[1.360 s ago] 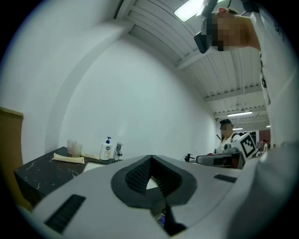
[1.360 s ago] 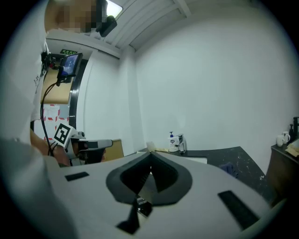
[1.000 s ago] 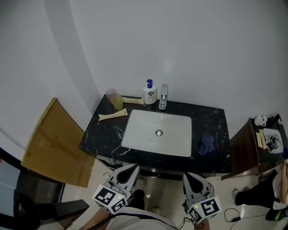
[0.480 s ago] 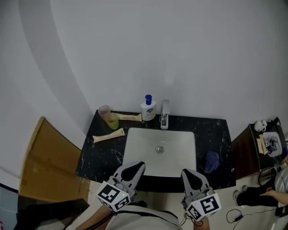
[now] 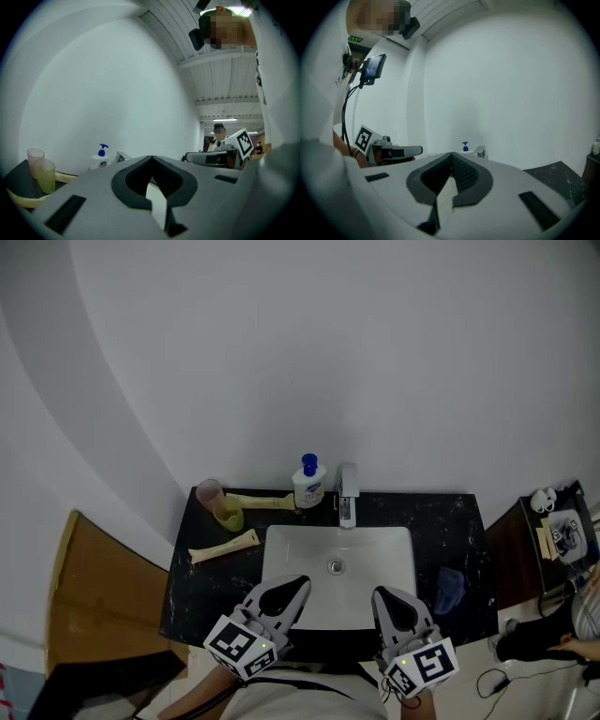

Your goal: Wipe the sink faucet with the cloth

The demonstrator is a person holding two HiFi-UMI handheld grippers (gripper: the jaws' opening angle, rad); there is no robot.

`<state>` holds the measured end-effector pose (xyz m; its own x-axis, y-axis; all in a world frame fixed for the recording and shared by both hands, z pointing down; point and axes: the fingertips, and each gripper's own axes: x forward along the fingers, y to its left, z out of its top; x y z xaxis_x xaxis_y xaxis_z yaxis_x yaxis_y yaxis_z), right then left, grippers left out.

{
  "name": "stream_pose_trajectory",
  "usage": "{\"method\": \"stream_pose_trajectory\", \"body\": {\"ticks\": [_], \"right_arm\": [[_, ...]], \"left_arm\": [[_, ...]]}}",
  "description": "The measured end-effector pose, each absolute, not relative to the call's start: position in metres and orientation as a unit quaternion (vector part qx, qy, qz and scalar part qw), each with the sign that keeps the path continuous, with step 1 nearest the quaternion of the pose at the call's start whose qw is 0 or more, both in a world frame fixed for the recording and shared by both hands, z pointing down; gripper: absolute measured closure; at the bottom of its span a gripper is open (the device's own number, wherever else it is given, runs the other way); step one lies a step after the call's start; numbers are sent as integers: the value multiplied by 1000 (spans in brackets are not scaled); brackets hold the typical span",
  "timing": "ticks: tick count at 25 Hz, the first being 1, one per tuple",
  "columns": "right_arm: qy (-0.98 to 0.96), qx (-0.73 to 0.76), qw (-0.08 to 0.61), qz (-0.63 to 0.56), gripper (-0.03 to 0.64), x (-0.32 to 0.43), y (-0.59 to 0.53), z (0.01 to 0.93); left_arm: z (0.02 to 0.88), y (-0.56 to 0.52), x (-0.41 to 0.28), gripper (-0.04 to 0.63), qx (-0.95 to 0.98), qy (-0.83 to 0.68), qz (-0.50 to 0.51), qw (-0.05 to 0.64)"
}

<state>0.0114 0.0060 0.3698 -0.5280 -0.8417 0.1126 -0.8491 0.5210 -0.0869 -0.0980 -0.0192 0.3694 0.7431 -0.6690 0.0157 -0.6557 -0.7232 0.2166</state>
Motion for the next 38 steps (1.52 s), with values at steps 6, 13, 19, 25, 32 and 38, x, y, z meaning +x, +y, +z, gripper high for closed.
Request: {"method": "stream_pose_trajectory", "body": {"ticks": [6,13,19,25,32,38], "right_arm": [[-872,482,26,77,612,27,-16,378],[-868,490,36,75,612,63,-32,380],[-814,573,42,83,611,141,-14,390],[-738,663,70,105,612,215,21,432],[-694,693,108,163,574,257,42,503],[-678,696,126,201,423,268,37,539]], "left_arm": [[383,-38,-80,594,929,-351,-31,110],[385,-53,-33,594,936,-331,-12,122],[388,-49,42,594,962,-244,-3,123],[394,-29,105,594,980,-153,9,125],[408,-4,139,594,985,-94,31,139],[410,-1,137,594,985,-102,34,136]]}}
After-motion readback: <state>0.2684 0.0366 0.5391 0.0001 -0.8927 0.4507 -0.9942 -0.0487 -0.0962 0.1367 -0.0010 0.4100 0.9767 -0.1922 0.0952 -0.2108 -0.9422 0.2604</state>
